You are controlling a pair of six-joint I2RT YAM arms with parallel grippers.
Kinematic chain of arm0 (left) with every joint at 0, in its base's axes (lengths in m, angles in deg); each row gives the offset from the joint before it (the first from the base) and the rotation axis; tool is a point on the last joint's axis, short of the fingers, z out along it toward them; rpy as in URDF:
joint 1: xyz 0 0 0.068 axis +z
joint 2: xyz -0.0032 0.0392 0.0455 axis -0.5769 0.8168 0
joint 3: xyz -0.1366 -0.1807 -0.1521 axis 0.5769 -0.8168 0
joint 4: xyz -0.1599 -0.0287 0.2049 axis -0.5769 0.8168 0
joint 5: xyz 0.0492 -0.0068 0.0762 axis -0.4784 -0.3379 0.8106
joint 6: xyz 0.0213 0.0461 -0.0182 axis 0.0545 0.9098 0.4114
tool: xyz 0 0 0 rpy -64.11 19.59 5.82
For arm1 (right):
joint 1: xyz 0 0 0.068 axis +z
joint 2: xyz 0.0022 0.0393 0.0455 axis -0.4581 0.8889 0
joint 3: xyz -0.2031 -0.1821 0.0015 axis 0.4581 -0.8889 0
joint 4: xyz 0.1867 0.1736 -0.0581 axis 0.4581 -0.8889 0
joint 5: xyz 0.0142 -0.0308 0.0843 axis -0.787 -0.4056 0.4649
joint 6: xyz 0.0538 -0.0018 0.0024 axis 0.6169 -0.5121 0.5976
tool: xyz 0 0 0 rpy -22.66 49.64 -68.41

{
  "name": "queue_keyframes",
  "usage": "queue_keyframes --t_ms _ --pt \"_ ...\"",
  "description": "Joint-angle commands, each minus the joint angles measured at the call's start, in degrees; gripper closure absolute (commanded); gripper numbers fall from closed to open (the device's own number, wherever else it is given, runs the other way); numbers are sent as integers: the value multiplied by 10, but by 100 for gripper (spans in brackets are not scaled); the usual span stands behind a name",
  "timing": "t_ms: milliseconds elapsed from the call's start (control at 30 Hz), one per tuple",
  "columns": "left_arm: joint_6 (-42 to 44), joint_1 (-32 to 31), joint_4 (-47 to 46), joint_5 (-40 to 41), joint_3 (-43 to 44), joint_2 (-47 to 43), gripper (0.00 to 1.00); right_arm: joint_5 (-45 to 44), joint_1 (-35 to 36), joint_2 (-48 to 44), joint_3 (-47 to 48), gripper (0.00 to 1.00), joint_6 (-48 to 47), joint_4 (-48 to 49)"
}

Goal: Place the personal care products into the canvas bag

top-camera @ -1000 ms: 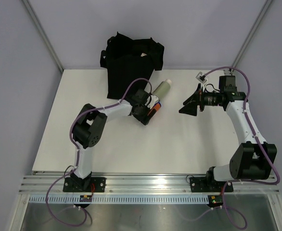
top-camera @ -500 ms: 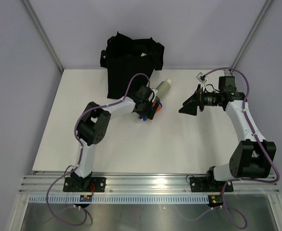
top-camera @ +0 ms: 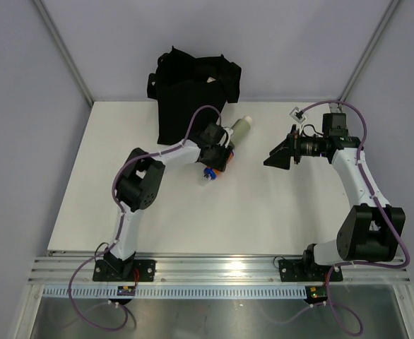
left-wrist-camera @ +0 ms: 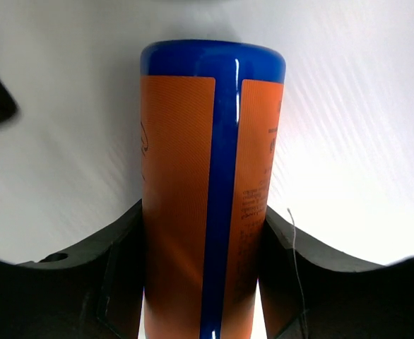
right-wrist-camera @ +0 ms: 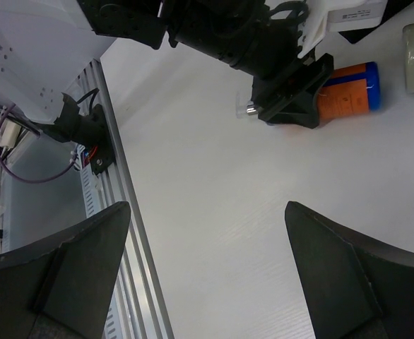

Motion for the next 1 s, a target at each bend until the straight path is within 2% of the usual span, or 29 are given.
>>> queue_keyframes --t_ms 0,100,233,400,467,700,800,967 --pt "-71 15 -1 -116 -74 -75 100 22 -4 -13 2 0 9 17" --pt "-150 38 -86 -219 -136 -131 100 23 -5 -10 2 1 11 18" --pt "-262 62 -248 -323 -259 -188 100 21 -7 -12 -1 1 16 24" --pt "-362 78 -415 -378 -335 -244 100 20 -10 -13 -5 0 24 31" --pt "-408 86 -448 -394 -350 -266 100 19 -10 -13 -5 1 26 31" --pt "-575 122 -636 -420 -349 -311 100 8 -12 -11 -6 0 44 45" --pt "-652 134 -659 -394 -320 -321 100 2 -13 -13 -12 1 58 57" --pt "-709 147 -649 -352 -251 -318 100 -3 -15 -16 -18 0 72 70"
